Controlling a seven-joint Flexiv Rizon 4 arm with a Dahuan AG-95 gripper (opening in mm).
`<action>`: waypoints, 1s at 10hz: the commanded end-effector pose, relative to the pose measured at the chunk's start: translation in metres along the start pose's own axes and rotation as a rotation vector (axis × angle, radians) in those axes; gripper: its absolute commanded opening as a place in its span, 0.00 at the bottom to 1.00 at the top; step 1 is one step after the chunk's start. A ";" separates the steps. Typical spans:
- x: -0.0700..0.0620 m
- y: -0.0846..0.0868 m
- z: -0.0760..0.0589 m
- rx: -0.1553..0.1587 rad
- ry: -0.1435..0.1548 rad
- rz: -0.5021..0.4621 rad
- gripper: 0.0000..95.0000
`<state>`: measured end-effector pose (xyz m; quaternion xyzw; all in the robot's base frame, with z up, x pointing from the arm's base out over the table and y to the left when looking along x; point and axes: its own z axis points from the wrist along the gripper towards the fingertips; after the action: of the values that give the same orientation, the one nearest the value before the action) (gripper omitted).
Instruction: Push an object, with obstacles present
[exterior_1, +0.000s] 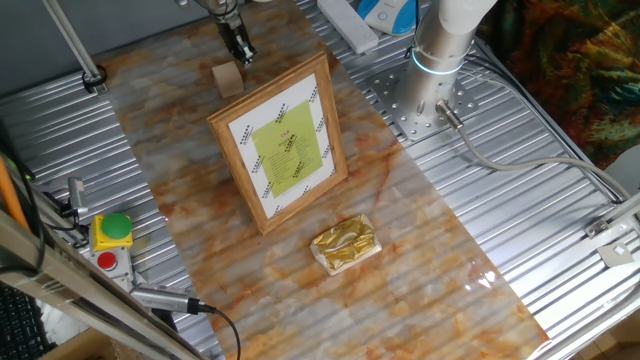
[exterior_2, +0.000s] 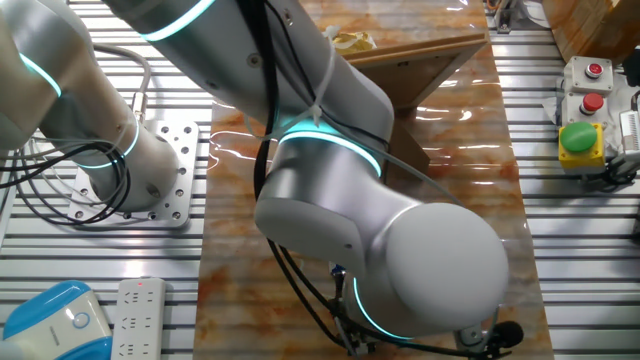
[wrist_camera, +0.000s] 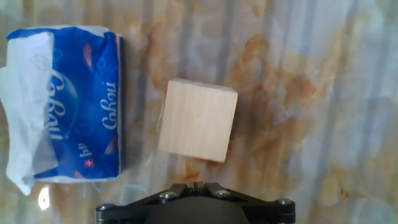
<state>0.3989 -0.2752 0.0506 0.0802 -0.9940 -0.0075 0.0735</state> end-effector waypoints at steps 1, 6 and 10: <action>-0.005 -0.001 -0.001 0.004 -0.007 -0.008 0.00; -0.014 -0.001 0.000 0.006 -0.016 -0.019 0.00; -0.025 -0.002 -0.004 0.008 -0.022 -0.029 0.00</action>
<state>0.4263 -0.2725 0.0507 0.0959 -0.9934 -0.0065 0.0623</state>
